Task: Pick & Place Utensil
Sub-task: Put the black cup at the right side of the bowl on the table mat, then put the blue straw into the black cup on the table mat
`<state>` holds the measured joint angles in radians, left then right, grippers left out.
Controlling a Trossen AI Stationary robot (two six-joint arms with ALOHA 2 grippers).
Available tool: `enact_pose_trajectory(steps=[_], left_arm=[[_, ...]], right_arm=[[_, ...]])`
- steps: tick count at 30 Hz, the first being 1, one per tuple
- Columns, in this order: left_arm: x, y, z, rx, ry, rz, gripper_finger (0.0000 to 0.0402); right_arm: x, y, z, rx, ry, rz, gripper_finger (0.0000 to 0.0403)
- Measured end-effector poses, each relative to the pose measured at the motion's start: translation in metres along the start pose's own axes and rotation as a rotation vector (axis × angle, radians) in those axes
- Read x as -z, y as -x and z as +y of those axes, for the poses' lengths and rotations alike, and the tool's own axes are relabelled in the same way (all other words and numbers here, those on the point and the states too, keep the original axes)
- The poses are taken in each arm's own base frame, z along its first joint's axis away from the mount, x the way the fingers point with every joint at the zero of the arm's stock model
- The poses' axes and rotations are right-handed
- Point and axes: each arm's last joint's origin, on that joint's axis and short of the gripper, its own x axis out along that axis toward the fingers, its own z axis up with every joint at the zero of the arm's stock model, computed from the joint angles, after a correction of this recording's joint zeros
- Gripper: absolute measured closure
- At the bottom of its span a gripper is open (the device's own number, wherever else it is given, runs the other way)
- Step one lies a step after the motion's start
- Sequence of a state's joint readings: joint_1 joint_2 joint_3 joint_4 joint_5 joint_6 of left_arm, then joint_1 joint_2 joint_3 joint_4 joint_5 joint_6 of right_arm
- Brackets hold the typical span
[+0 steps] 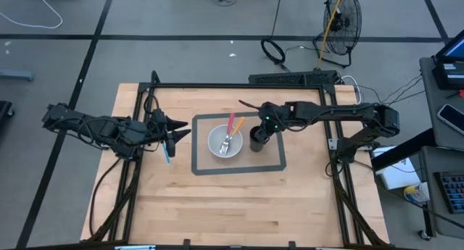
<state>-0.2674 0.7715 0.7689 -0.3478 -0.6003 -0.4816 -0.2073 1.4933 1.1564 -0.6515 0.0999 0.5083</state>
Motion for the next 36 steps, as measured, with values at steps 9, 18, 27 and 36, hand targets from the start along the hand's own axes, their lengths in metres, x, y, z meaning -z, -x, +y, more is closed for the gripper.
enact_pose_trajectory(steps=[9,18,27,36], left_arm=[[0.0010,0.0009,-0.0018,0.012,-0.003,0.005,0.0238],[0.0012,0.0012,-0.0021,0.014,0.001,0.006,0.0238],[0.0012,0.0012,-0.0021,0.014,0.008,0.006,0.0238],[0.0012,0.0012,-0.0021,0.014,0.020,0.006,0.0238]], right_arm=[[-0.0029,0.0003,0.0024,-0.039,-0.003,-0.022,0.0313],[-0.0033,0.0004,0.0027,-0.044,0.000,-0.025,0.0291],[-0.0052,0.0009,0.0045,-0.077,0.003,-0.035,0.0252],[-0.0070,0.0065,0.0048,-0.091,0.018,-0.065,0.0223]])
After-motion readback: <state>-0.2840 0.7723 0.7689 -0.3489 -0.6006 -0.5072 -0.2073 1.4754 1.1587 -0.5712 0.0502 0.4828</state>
